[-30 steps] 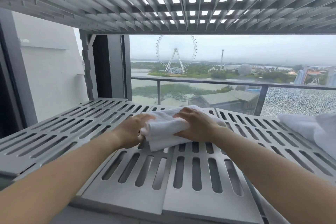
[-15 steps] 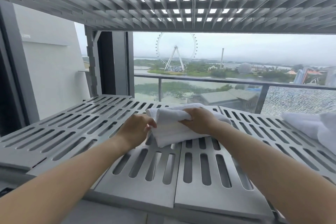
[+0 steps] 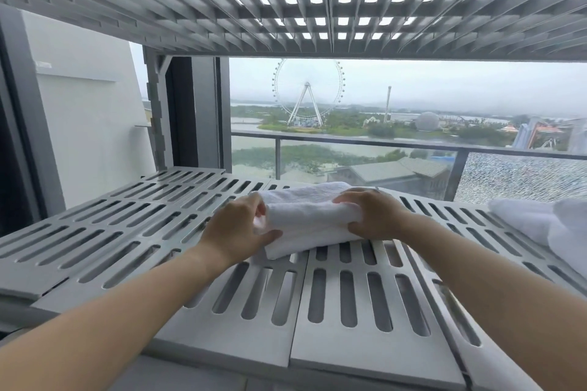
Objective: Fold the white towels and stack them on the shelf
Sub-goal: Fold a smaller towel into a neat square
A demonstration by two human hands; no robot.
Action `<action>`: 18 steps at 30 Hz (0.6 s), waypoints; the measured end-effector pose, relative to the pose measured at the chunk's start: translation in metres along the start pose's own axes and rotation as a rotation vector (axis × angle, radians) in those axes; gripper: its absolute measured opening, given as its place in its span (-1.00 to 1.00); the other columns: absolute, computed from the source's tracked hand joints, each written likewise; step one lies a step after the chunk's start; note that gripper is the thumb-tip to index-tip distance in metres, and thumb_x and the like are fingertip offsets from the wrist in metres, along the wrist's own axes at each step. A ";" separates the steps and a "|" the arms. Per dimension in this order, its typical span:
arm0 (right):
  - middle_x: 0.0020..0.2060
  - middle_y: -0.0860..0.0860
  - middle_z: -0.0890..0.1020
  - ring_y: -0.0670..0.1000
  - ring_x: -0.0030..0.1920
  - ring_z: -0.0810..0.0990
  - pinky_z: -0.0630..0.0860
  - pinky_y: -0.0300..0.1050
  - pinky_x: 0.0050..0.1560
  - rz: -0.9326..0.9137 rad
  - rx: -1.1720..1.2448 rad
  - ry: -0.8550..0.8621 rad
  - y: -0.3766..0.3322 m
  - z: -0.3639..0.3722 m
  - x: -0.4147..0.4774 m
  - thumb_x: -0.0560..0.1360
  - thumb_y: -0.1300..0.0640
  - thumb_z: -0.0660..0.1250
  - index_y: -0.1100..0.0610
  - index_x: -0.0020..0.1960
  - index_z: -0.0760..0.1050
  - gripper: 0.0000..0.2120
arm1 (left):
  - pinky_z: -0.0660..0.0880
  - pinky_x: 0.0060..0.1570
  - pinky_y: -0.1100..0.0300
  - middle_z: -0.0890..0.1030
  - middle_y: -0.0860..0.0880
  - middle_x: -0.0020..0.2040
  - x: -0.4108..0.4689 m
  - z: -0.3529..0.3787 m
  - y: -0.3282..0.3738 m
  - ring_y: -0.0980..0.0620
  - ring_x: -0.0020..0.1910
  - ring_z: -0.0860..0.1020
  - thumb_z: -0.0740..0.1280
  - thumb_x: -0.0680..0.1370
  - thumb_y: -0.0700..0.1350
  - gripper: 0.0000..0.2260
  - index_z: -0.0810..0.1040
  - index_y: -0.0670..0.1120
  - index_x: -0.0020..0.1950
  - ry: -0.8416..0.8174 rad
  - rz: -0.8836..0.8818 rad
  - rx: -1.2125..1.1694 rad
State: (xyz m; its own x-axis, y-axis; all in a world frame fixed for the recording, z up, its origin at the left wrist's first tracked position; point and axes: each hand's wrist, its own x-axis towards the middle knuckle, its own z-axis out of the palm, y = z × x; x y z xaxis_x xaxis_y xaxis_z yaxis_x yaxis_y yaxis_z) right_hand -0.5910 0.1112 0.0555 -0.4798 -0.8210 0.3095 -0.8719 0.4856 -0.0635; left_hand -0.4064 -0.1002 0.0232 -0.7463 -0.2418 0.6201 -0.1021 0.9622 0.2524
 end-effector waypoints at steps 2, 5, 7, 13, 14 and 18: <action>0.24 -0.03 0.52 0.03 0.23 0.47 0.36 -0.13 0.22 0.003 0.045 0.023 0.012 -0.001 -0.004 0.33 0.18 0.31 -0.01 0.25 0.46 -0.52 | 0.46 -0.19 0.12 0.52 0.04 -0.04 0.005 0.002 0.005 -0.02 -0.11 0.52 0.44 0.37 0.12 -0.60 0.38 0.00 0.05 0.008 -0.015 0.005; 0.18 0.02 0.57 0.08 0.18 0.51 0.35 -0.17 0.16 0.029 0.112 0.088 0.022 0.001 -0.003 0.37 0.30 0.20 -0.01 0.24 0.48 -0.52 | 0.50 -0.11 0.05 0.52 -0.03 0.16 0.013 0.006 0.012 -0.09 0.01 0.54 0.39 0.43 0.04 -0.53 0.32 0.03 0.28 -0.007 -0.007 0.038; 0.10 0.07 0.61 0.12 0.09 0.55 0.45 -0.09 0.07 0.090 0.176 0.137 0.025 0.001 -0.002 0.39 0.32 0.13 -0.06 0.22 0.48 -0.50 | 0.48 -0.20 0.08 0.57 -0.04 0.07 0.017 0.008 0.016 -0.10 -0.07 0.55 0.33 0.48 -0.03 -0.66 0.39 0.06 0.25 0.008 0.019 0.083; 0.01 0.13 0.62 0.16 0.00 0.56 0.49 -0.04 -0.08 0.127 0.208 0.277 0.024 -0.001 0.010 0.36 0.39 0.07 -0.07 0.21 0.49 -0.43 | 0.31 -0.35 0.19 0.58 -0.07 -0.17 0.034 0.008 0.021 -0.02 -0.30 0.46 0.22 0.49 -0.32 -0.80 0.49 -0.06 0.00 0.159 0.036 0.165; 0.03 0.13 0.62 0.16 0.02 0.56 0.47 -0.08 -0.09 0.137 0.209 0.275 0.025 0.000 0.012 0.35 0.39 0.07 -0.06 0.21 0.49 -0.43 | 0.34 -0.34 0.19 0.58 -0.07 -0.16 0.036 0.007 0.021 -0.03 -0.29 0.47 0.22 0.49 -0.33 -0.79 0.50 -0.07 0.01 0.169 0.028 0.156; 0.13 0.05 0.60 0.11 0.14 0.54 0.38 -0.19 -0.03 0.142 0.208 0.153 0.037 0.001 0.008 0.37 0.32 0.16 -0.08 0.22 0.50 -0.49 | 0.37 -0.32 0.17 0.59 -0.06 -0.11 0.038 0.009 0.019 -0.07 -0.23 0.53 0.27 0.46 -0.30 -0.77 0.51 -0.05 0.06 0.135 0.015 0.151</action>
State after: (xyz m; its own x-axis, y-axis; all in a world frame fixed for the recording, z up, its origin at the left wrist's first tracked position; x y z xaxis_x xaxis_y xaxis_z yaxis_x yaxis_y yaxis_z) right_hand -0.6269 0.1218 0.0543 -0.5918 -0.6869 0.4218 -0.8061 0.5076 -0.3042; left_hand -0.4424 -0.0898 0.0445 -0.6549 -0.2323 0.7191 -0.1972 0.9711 0.1342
